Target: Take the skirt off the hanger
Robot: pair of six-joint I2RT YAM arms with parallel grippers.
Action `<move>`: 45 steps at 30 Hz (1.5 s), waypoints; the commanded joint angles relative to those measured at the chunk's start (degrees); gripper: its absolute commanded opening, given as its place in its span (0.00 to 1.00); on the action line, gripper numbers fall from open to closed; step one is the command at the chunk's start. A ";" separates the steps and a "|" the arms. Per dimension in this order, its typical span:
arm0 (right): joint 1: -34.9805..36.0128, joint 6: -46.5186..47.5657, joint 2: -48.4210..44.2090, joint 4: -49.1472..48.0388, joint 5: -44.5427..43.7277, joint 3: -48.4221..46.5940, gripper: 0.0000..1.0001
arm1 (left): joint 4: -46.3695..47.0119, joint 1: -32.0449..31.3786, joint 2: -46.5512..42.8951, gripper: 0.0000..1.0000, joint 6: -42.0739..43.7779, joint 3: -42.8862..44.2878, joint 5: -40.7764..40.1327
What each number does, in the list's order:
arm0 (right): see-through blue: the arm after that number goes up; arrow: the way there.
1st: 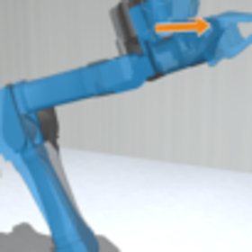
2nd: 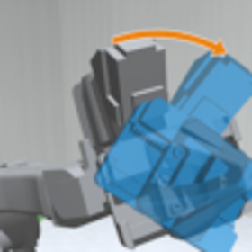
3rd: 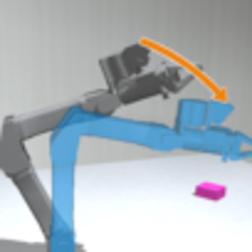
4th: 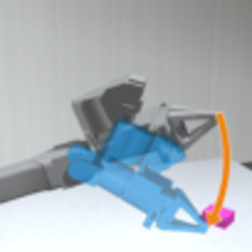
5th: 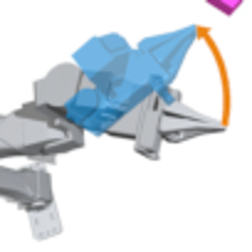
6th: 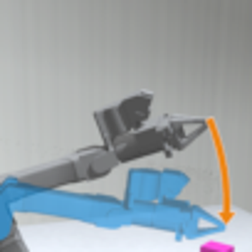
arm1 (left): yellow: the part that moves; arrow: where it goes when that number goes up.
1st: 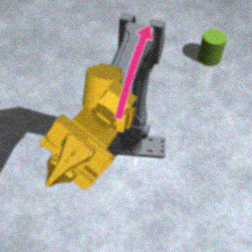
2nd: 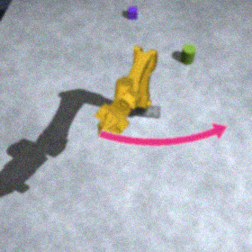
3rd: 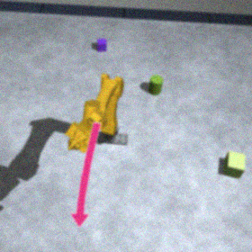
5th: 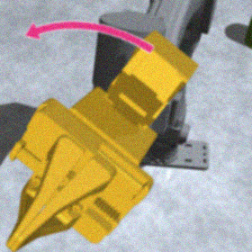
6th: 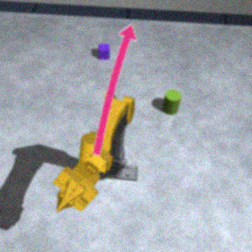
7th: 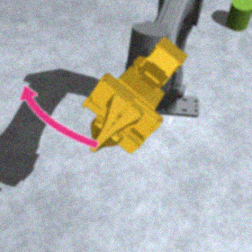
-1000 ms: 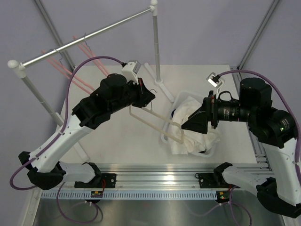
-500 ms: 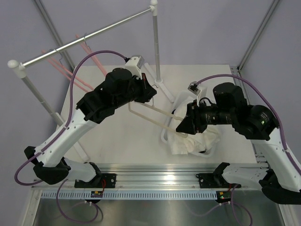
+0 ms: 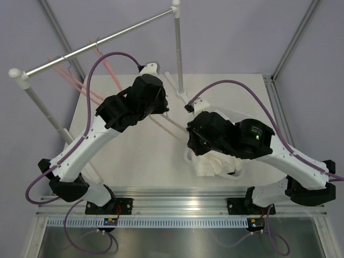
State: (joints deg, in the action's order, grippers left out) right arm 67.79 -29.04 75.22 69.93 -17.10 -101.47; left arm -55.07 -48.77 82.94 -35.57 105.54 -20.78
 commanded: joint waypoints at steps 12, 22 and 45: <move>7.18 -5.95 3.44 -0.06 -20.34 -1.45 0.00 | -0.92 -0.62 -0.41 0.73 -7.93 0.28 -7.62; 6.39 -4.63 3.88 -0.85 -20.51 1.01 0.00 | -2.41 -2.91 -8.39 0.99 -7.85 0.29 -5.77; -14.70 26.31 20.21 -16.05 5.50 -26.13 0.00 | 26.42 -3.08 -46.88 0.99 -7.14 -38.37 29.12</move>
State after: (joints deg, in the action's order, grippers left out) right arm 54.81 -9.85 91.96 59.22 -18.24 -120.64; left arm -32.58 -51.70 38.68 -41.12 70.65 3.95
